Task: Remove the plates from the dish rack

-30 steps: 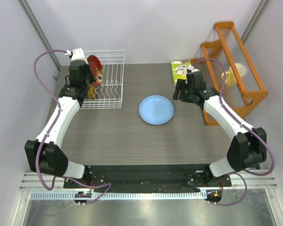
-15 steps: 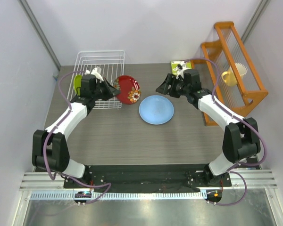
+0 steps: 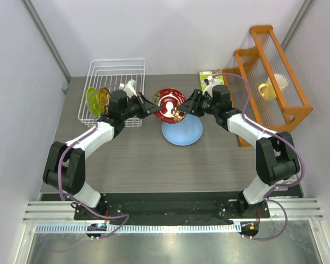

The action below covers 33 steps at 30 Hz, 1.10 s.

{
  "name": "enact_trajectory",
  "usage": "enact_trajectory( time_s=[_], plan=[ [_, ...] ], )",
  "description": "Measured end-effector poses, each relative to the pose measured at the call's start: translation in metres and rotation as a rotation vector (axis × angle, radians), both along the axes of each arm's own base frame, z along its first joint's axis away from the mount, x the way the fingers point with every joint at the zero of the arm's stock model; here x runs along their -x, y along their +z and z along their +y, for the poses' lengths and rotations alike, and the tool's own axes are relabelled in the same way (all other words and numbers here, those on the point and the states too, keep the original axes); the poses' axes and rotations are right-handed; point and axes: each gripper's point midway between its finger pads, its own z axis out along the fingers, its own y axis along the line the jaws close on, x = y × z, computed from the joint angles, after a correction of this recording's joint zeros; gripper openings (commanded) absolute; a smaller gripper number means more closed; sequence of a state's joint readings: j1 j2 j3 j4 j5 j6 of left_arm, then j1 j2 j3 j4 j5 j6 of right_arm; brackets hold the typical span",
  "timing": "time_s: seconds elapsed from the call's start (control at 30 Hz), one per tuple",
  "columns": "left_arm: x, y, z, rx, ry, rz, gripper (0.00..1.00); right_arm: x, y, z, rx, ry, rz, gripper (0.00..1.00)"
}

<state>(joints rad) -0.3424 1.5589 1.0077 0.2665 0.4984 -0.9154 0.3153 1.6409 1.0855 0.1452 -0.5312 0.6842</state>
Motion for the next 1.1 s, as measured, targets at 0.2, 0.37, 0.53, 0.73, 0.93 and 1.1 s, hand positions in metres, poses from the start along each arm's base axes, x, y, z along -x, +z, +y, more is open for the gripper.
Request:
enact_trajectory(
  time_s=[0.2, 0.37, 0.53, 0.73, 0.93, 1.1],
  plan=[
    [-0.001, -0.015, 0.000, 0.035, 0.006, 0.060, 0.42, 0.005, 0.011, 0.005, -0.085, 0.037, 0.017, 0.01],
    [-0.001, -0.023, 0.001, -0.021, 0.020, 0.046, 0.64, 0.005, 0.003, 0.000, -0.021, 0.000, 0.012, 0.01],
    [-0.008, -0.029, 0.014, -0.158, 0.062, 0.017, 0.67, 0.006, -0.009, -0.029, 0.110, -0.096, 0.024, 0.01],
    [-0.014, 0.003, 0.060, -0.380, 0.225, -0.122, 0.73, 0.002, -0.026, -0.075, 0.206, -0.209, 0.067, 0.01],
    [-0.009, 0.044, 0.120, -0.592, 0.439, -0.270, 0.84, 0.010, -0.057, -0.095, 0.256, -0.233, 0.144, 0.01],
    [-0.005, 0.055, 0.167, -0.745, 0.605, -0.315, 0.85, 0.012, -0.084, -0.089, 0.247, -0.198, 0.211, 0.01]
  ],
)
